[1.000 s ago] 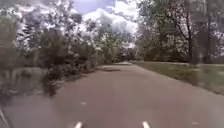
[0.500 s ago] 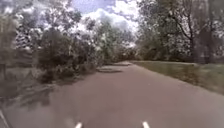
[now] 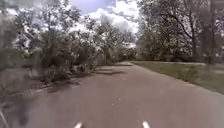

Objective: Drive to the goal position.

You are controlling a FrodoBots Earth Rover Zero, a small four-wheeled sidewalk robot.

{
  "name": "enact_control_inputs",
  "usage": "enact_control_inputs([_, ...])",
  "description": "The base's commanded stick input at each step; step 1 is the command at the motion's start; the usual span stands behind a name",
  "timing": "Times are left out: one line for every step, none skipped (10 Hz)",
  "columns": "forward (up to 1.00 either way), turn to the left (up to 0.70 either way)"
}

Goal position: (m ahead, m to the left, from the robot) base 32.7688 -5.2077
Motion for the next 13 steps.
enact_control_inputs([1.0,0.0])
enact_control_inputs([1.0,0.0])
enact_control_inputs([1.0,0.0])
enact_control_inputs([1.0,-0.12])
enact_control_inputs([1.0,-0.27])
enact_control_inputs([1.0,-0.21])
enact_control_inputs([1.0,-0.02])
enact_control_inputs([1.0,0.0])
enact_control_inputs([1.0,0.0])
enact_control_inputs([1.0,0.0])
enact_control_inputs([1.0,0.0])
enact_control_inputs([1.0,0.0])
enact_control_inputs([1.0,0.0])
